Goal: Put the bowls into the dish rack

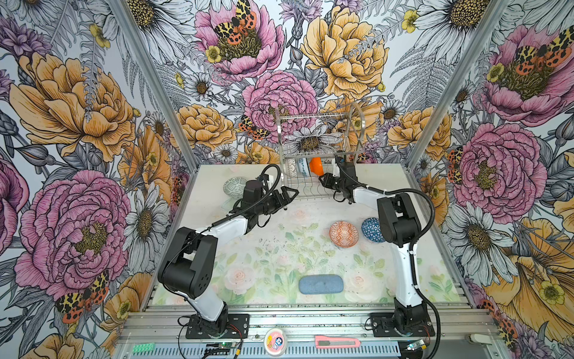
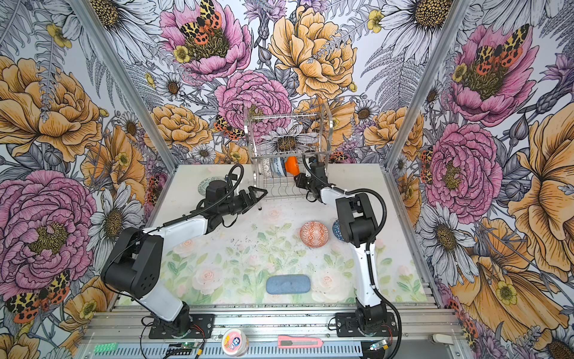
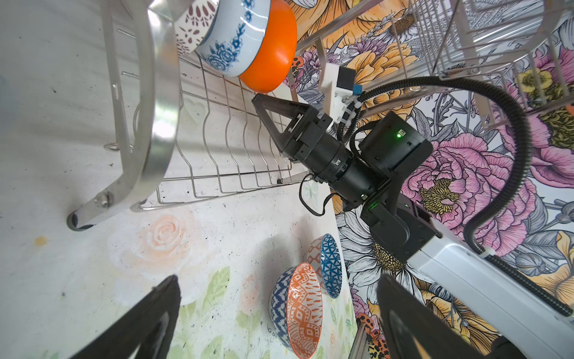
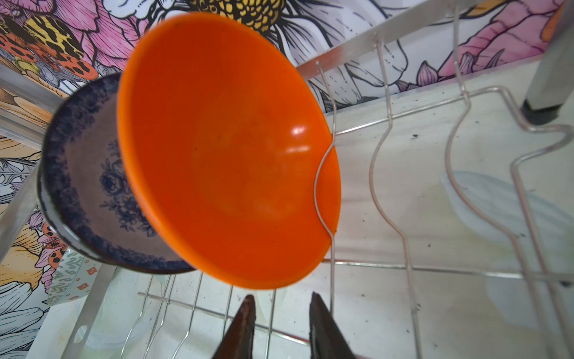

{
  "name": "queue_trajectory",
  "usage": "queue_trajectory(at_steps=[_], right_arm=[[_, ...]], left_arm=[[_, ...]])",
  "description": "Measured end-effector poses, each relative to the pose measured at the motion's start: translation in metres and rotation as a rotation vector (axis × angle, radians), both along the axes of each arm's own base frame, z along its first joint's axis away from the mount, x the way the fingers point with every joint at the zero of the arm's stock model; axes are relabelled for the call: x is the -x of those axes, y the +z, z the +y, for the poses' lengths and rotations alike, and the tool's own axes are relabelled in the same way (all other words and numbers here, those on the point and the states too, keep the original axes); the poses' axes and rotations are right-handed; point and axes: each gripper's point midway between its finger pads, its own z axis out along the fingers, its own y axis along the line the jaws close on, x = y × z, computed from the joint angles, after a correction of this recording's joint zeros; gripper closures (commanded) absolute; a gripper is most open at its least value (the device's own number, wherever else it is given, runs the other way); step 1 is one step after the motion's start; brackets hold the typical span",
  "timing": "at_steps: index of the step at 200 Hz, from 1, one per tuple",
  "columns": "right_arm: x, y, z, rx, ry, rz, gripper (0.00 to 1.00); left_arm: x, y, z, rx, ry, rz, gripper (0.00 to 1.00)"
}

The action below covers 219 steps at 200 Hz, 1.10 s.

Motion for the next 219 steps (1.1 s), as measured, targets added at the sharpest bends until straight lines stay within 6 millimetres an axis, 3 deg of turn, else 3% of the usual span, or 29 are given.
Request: queue_trajectory(at_steps=[64,118,145,185,219], right_arm=[[0.015,0.005,0.007,-0.005,0.009,0.01,0.66],[0.038,0.024,0.03,-0.022,0.043,-0.01,0.63],[0.051,0.034,0.038,-0.026,0.059,-0.018,0.6],[0.07,0.046,0.043,-0.028,0.066,-0.022,0.51],[0.09,0.056,0.038,-0.03,0.06,-0.024,0.42]], left_arm=[[0.006,0.011,-0.002,0.002,-0.009,-0.015,0.01],[0.008,0.009,-0.001,-0.007,0.003,0.0,0.01],[0.016,0.018,0.0,-0.013,0.008,-0.004,0.01],[0.027,0.034,0.006,-0.013,0.026,-0.027,0.01],[0.04,0.031,0.009,-0.035,0.04,-0.007,0.01]])
